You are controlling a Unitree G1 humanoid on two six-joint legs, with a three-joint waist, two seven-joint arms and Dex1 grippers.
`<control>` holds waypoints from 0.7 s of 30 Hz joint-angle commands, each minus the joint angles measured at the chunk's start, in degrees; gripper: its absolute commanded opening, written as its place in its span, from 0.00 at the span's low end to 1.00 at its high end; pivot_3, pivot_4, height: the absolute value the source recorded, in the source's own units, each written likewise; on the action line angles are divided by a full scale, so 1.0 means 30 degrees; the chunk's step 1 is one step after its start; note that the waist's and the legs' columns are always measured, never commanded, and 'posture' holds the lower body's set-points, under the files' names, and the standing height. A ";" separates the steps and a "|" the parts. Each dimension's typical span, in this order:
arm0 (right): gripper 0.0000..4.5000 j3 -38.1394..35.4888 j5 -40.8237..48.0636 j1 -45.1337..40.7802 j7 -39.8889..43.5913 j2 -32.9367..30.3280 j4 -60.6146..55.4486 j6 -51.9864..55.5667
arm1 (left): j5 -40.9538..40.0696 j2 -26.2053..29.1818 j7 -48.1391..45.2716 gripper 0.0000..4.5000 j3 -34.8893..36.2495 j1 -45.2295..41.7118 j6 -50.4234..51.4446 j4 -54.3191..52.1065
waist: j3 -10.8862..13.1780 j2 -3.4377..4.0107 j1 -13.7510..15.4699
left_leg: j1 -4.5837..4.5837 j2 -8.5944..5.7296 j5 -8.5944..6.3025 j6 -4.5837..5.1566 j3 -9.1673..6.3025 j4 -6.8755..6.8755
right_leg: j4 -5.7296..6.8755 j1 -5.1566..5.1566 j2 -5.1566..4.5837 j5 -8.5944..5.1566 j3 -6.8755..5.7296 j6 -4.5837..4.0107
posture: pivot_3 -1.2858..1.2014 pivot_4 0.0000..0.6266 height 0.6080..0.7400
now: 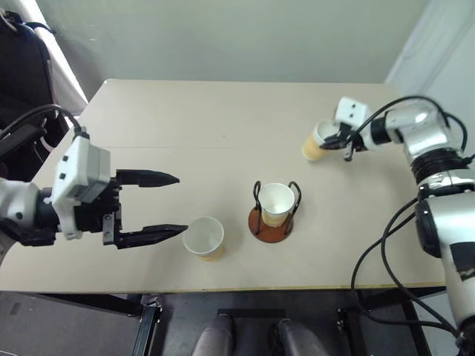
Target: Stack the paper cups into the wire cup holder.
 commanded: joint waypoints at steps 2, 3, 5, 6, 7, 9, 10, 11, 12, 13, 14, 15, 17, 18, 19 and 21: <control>0.00 -0.1175 0.8446 0.0664 0.4250 -0.2532 -1.1107 0.7306 | 0.0091 0.0331 -0.0156 1.00 -0.0181 -0.0540 -0.0386 0.0268 | 0.0006 0.0010 0.0037 | -0.0030 0.0004 0.0019 -0.0013 0.0000 -0.0011 | -0.0030 -0.0009 0.0009 -0.0007 -0.0007 -0.0011 | 0.52 0.24 1.00; 0.00 -0.0948 0.9584 0.1451 0.4296 -0.2973 -1.3200 0.8464 | 0.0119 0.0329 -0.0186 1.00 -0.0323 -0.0631 -0.0441 0.0348 | -0.0005 -0.0009 0.0060 | -0.0036 0.0016 0.0083 -0.0120 -0.0001 -0.0017 | -0.0055 0.0002 0.0023 -0.0012 -0.0010 -0.0017 | 0.52 0.24 1.00; 0.00 -0.0412 1.0862 0.3010 0.4296 -0.3843 -1.6542 0.9636 | 0.0163 0.0351 -0.0254 1.00 -0.0584 -0.0798 -0.0536 0.0478 | -0.0038 -0.0064 -0.0005 | 0.0035 0.0069 0.0082 -0.0230 -0.0004 -0.0001 | -0.0108 0.0108 0.0085 -0.0031 -0.0012 -0.0045 | 0.52 0.24 1.00; 0.00 -0.0249 1.1316 0.3818 0.4296 -0.4108 -1.8153 1.0186 | 0.0178 0.0348 -0.0268 1.00 -0.0713 -0.0886 -0.0576 0.0528 | -0.0047 -0.0098 -0.0023 | 0.0059 0.0111 0.0051 -0.0255 -0.0007 0.0012 | -0.0143 0.0167 0.0120 -0.0034 -0.0008 -0.0052 | 0.52 0.24 1.00; 0.00 -0.0253 1.1527 0.4454 0.4296 -0.4158 -1.9431 1.0715 | 0.0207 0.0340 -0.0274 1.00 -0.0837 -0.0972 -0.0612 0.0571 | -0.0041 -0.0109 -0.0061 | 0.0090 0.0170 0.0023 -0.0269 -0.0011 0.0037 | -0.0205 0.0234 0.0186 -0.0034 0.0003 -0.0053 | 0.52 0.24 1.00; 0.00 -0.0154 1.1558 0.5361 0.3970 -0.3979 -2.1341 1.1469 | 0.0371 0.0346 -0.0250 1.00 -0.1144 -0.1133 -0.0739 0.0679 | -0.0019 -0.0086 -0.0109 | 0.0141 0.0244 -0.0001 -0.0266 -0.0008 0.0071 | -0.0248 0.0286 0.0264 -0.0007 0.0033 -0.0097 | 0.52 0.24 1.00; 0.00 -0.0001 1.1351 0.5682 0.3715 -0.3827 -2.1923 1.1557 | 0.0406 0.0348 -0.0246 1.00 -0.1226 -0.1177 -0.0772 0.0700 | -0.0006 -0.0065 -0.0137 | 0.0156 0.0255 -0.0019 -0.0223 -0.0003 0.0068 | -0.0230 0.0282 0.0273 0.0001 0.0036 -0.0109 | 0.52 0.24 1.00; 0.00 0.0145 1.1106 0.5917 0.3466 -0.3682 -2.2317 1.1540 | 0.0438 0.0344 -0.0258 1.00 -0.1275 -0.1208 -0.0790 0.0709 | -0.0004 -0.0062 -0.0171 | 0.0175 0.0261 -0.0075 -0.0110 0.0002 0.0065 | -0.0180 0.0264 0.0277 0.0003 0.0050 -0.0115 | 0.52 0.24 1.00; 0.00 0.0425 1.0720 0.6101 0.3237 -0.3545 -2.2544 1.1473 | 0.0422 0.0331 -0.0268 1.00 -0.1276 -0.1228 -0.0764 0.0672 | -0.0003 -0.0064 -0.0198 | 0.0190 0.0264 -0.0065 -0.0100 0.0004 0.0064 | -0.0103 0.0233 0.0282 -0.0003 0.0058 -0.0126 | 0.52 0.24 1.00; 0.00 0.0604 1.0460 0.6217 0.3086 -0.3466 -2.2680 1.1441 | 0.0410 0.0322 -0.0272 1.00 -0.1277 -0.1247 -0.0737 0.0639 | -0.0003 -0.0064 -0.0212 | 0.0214 0.0277 -0.0055 -0.0101 0.0004 0.0064 | -0.0058 0.0228 0.0295 -0.0017 0.0058 -0.0152 | 0.52 0.24 1.00; 0.00 0.0733 1.0268 0.6351 0.3059 -0.3430 -2.2780 1.1299 | 0.0388 0.0323 -0.0276 1.00 -0.1228 -0.1214 -0.0699 0.0572 | -0.0003 -0.0065 -0.0218 | 0.0247 0.0301 -0.0044 -0.0096 0.0003 0.0054 | -0.0034 0.0239 0.0319 -0.0018 0.0056 -0.0185 | 0.52 0.24 1.00; 0.00 0.0839 1.0166 0.6460 0.3075 -0.3403 -2.2877 1.1270 | 0.0359 0.0320 -0.0277 1.00 -0.1143 -0.1131 -0.0653 0.0485 | -0.0004 -0.0066 -0.0225 | 0.0269 0.0317 -0.0033 -0.0094 0.0001 0.0049 | -0.0022 0.0251 0.0335 -0.0023 0.0053 -0.0209 | 0.52 0.24 1.00; 0.00 0.1043 0.9955 0.6641 0.3097 -0.3310 -2.3024 1.1147 | 0.0310 0.0305 -0.0253 1.00 -0.0889 -0.0860 -0.0548 0.0254 | -0.0004 -0.0066 -0.0234 | 0.0299 0.0336 -0.0019 -0.0091 0.0000 0.0043 | -0.0004 0.0264 0.0353 -0.0030 0.0051 -0.0241 | 0.52 0.24 1.00; 0.00 0.1108 0.9895 0.6678 0.3074 -0.3264 -2.3060 1.1149 | 0.0274 0.0299 -0.0237 1.00 -0.0788 -0.0770 -0.0501 0.0168 | -0.0004 -0.0066 -0.0235 | 0.0303 0.0341 -0.0014 -0.0094 0.0001 0.0043 | -0.0001 0.0265 0.0357 -0.0029 0.0052 -0.0247 | 0.52 0.24 1.00; 0.00 0.1322 0.9567 0.6695 0.2971 -0.3169 -2.2976 1.0921 | 0.0260 0.0297 -0.0209 1.00 -0.0709 -0.0691 -0.0470 0.0107 | -0.0004 -0.0066 -0.0239 | 0.0305 0.0341 -0.0010 -0.0096 0.0002 0.0043 | -0.0001 0.0264 0.0359 -0.0028 0.0054 -0.0249 | 0.52 0.24 1.00; 0.00 0.1615 0.9038 0.6712 0.2779 -0.2986 -2.2783 1.0526 | 0.0221 0.0300 -0.0140 1.00 -0.0586 -0.0568 -0.0426 0.0002 | -0.0004 -0.0066 -0.0238 | 0.0303 0.0341 -0.0005 -0.0098 0.0003 0.0045 | -0.0001 0.0263 0.0359 -0.0028 0.0056 -0.0249 | 0.52 0.24 1.00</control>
